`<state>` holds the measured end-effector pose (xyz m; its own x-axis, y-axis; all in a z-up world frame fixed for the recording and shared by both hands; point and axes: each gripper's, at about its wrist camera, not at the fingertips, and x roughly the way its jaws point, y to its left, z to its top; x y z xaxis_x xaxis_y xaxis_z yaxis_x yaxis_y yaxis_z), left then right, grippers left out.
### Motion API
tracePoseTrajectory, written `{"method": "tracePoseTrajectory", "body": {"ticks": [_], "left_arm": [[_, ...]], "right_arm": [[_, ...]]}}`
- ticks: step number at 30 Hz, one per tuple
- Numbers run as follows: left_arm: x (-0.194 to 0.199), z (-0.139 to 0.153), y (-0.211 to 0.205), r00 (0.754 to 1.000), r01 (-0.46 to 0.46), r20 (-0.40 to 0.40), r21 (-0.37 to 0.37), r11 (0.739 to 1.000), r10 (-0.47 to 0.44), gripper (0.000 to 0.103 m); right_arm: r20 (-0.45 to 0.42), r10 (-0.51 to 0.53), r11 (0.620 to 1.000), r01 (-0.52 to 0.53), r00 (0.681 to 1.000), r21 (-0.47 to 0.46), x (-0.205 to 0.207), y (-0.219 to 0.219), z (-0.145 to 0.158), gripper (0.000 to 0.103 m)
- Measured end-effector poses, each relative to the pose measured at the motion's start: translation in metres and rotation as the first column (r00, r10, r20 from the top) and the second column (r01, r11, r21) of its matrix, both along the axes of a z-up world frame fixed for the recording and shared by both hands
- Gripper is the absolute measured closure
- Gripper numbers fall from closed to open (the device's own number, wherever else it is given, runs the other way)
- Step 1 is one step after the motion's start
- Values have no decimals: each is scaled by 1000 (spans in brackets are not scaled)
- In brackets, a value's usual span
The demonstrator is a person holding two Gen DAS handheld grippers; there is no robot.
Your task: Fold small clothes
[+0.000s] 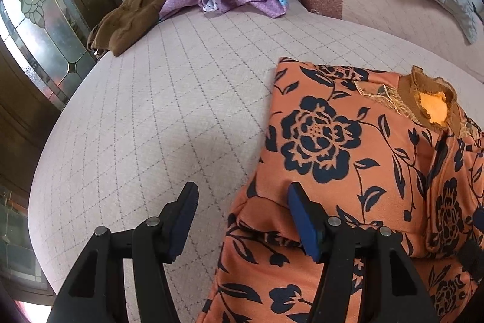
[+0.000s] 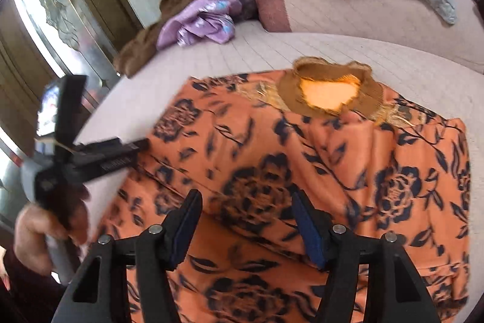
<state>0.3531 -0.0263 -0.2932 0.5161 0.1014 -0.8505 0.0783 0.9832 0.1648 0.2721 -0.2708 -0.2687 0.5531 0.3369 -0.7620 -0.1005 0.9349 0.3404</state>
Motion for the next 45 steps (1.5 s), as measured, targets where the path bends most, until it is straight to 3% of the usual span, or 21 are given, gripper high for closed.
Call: {"method": "tracePoseTrajectory", "body": {"ticks": [6,7,9,11,14,17,22,26,29,33,39,42,43,45], "left_arm": [[-1,0,-1,1000,22,-3,8,1000,-22,40],[-1,0,0,1000,23,-3,7,1000,-23,40],[0,-1,2,1000,24,-5,6,1000,-24,40],[2,-2,4,1000,20,-13,-3,1000,-20,40],[6,-2,6,1000,13,-16,-9,1000,-13,40],[8,-1,5,1000,3,-12,-5,1000,-4,40],[8,1,3,1000,-9,13,22,1000,8,40],[5,4,4,999,-21,43,46,999,19,40],[2,5,4,997,-29,69,85,996,23,40],[-2,9,4,994,-50,103,106,993,40,40],[-9,15,-5,987,-47,160,120,992,28,40],[-14,19,-14,985,-13,172,91,996,-3,40],[-15,20,-17,985,-1,171,78,997,-12,40],[-17,20,-23,986,19,166,61,998,-29,40]], "right_arm": [[-69,-43,998,40,997,-52,17,29,-33,38],[-47,-60,995,56,997,-78,16,32,-36,39],[-26,-68,987,63,997,-148,17,39,-37,50],[-20,-62,988,59,998,-139,14,39,-35,68],[-19,-56,989,52,998,-140,13,34,-32,85],[14,-60,991,62,998,-121,10,25,-18,92],[71,-158,987,160,985,-30,-6,-29,16,93],[43,-289,956,286,956,71,-24,-97,25,93],[25,-374,927,373,927,44,-35,-135,20,93],[-74,-462,885,465,884,15,-44,-173,-6,94],[-137,-547,836,545,826,-61,-51,-201,-23,94],[-115,-535,835,545,837,76,-55,-207,-15,90],[-95,-536,830,544,839,123,-56,-209,-9,83],[-59,-540,815,539,840,212,-56,-210,0,31]]}}
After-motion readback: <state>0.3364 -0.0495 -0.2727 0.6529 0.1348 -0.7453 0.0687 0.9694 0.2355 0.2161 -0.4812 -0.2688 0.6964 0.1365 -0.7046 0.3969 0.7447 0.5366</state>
